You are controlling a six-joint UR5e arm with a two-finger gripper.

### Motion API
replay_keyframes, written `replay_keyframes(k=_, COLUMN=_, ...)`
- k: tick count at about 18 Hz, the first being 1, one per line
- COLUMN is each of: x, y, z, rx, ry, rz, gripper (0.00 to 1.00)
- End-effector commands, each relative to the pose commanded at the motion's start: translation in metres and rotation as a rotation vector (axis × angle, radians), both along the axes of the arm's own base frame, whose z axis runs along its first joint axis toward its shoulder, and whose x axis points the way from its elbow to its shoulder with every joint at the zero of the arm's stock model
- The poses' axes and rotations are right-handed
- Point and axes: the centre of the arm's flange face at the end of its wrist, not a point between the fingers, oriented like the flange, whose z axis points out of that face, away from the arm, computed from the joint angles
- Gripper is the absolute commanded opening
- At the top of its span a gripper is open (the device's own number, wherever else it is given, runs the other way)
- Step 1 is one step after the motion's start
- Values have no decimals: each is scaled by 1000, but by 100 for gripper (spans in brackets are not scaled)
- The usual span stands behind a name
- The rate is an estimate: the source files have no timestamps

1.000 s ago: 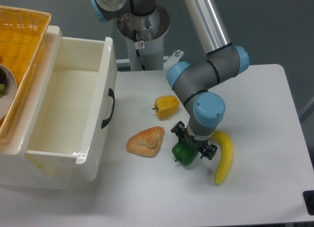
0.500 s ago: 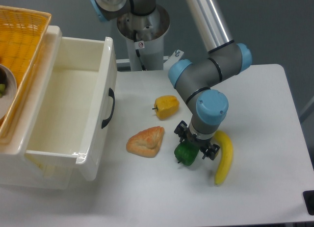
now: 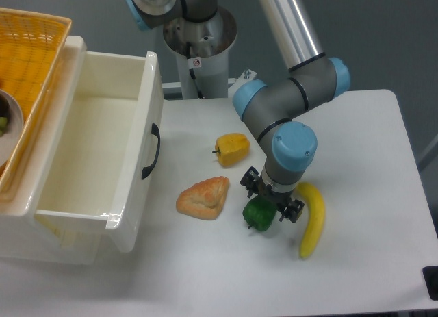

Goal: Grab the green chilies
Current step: 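Close the gripper on the green bell pepper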

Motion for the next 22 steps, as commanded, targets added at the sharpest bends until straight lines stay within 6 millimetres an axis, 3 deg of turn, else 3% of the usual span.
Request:
replay_keyframes(k=17, x=0, y=0, z=-9, rx=-13, ry=-9, rz=9, gripper=100)
replay_keyframes(k=18, x=0, y=0, z=-9, rx=-13, ry=-9, rz=9, gripper=98)
replay_keyframes(k=22, x=0, y=1, z=-9, rx=-14, ry=-10, rz=9, gripper=69)
